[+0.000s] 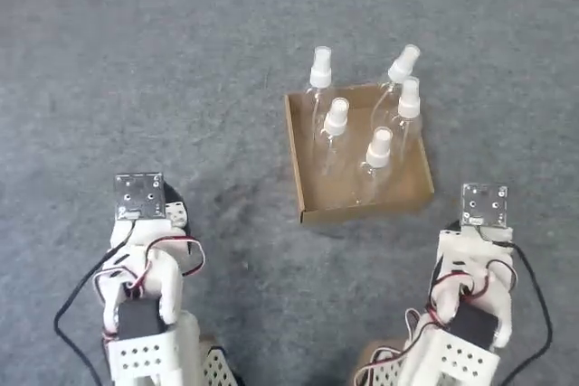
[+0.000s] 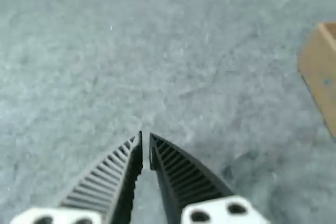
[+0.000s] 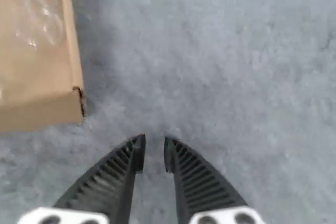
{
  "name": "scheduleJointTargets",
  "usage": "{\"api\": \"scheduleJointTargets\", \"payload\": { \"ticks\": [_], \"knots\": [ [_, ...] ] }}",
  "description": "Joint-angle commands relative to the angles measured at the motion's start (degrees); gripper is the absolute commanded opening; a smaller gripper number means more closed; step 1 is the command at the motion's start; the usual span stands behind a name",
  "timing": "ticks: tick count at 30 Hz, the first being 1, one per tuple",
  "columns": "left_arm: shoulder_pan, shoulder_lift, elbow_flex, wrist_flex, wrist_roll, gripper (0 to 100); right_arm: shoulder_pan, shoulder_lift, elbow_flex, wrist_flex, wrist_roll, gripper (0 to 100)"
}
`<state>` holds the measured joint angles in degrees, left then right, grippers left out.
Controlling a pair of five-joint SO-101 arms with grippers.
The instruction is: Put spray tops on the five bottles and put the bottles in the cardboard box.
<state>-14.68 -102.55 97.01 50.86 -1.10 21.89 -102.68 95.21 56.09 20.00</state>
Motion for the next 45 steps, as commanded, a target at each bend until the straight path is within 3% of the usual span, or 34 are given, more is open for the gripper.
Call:
{"api": "scheduleJointTargets", "payload": {
  "ticks": [1, 4, 9, 19, 45],
  "knots": [
    [-0.18, -0.26, -0.4, 2.99, 0.18, 1, 2.24, -0.04, 1.32, -0.92, 0.7, 1.3],
    [-0.26, -0.26, -0.4, 8.35, 0.09, 1, 3.38, 0.4, 1.32, 1.54, 0.7, 1.3],
    [-0.18, -0.26, -0.4, 9.23, 0.09, 1, 3.3, 0.04, 1.32, 7.96, 0.7, 1.4],
    [-0.35, -0.62, -0.4, 19.96, 0.09, 1, 3.3, -0.04, 1.32, 16.31, 0.7, 1.3],
    [-0.44, -0.62, -0.4, 20.13, 0.18, 1, 3.3, -0.04, 1.32, 18.42, 0.7, 1.3]
  ]
}}
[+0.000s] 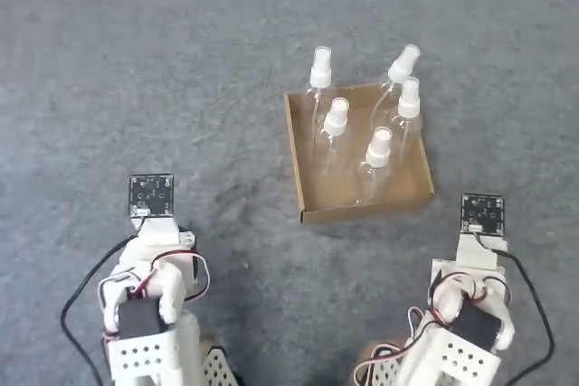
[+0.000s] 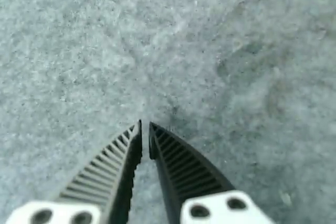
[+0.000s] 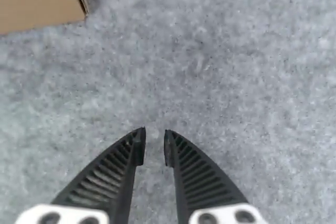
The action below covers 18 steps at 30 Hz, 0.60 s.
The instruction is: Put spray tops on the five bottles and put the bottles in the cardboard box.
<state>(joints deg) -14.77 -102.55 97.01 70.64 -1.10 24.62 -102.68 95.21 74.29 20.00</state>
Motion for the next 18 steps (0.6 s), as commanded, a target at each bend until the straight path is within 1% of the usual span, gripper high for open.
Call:
{"api": "scheduleJointTargets", "payload": {
  "ticks": [1, 18],
  "knots": [
    [-0.35, -0.62, -0.4, 0.35, 0.18, 1, 0.57, -0.04, 1.32, 0.22, 0.7, 1.3],
    [-0.35, -0.62, -0.4, 0.35, 0.18, 1, 0.31, -0.13, 1.32, 0.22, 0.26, 1.3]
  ]
}}
